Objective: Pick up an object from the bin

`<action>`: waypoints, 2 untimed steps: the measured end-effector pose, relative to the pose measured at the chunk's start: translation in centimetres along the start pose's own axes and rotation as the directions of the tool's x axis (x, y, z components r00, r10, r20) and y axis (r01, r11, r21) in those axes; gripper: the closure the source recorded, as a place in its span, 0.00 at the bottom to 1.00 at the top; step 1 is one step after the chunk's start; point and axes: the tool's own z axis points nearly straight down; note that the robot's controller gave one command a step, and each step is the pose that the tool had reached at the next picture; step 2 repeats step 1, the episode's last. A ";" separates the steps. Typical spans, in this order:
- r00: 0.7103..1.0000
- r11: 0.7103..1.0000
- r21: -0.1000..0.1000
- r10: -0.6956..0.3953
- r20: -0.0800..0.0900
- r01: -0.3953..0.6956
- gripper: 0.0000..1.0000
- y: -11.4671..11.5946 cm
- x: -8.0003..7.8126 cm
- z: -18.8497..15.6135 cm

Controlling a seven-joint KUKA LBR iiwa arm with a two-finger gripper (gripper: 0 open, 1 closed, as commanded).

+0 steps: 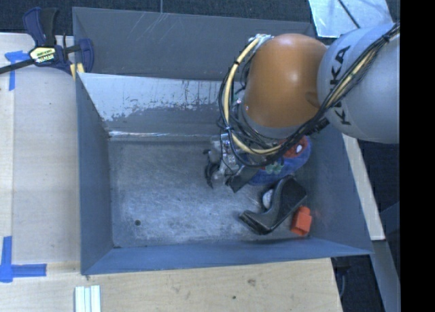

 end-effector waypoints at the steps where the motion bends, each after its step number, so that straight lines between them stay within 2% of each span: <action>1: 0.999 0.999 0.001 0.034 0.001 -0.034 1.00 0.0 -0.9 -10.4; 2: 0.999 0.999 0.001 0.034 0.001 -0.034 1.00 0.0 -0.9 -10.4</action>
Offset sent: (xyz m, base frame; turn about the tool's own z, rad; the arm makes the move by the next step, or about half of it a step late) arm 0.0045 0.0018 0.0990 0.0340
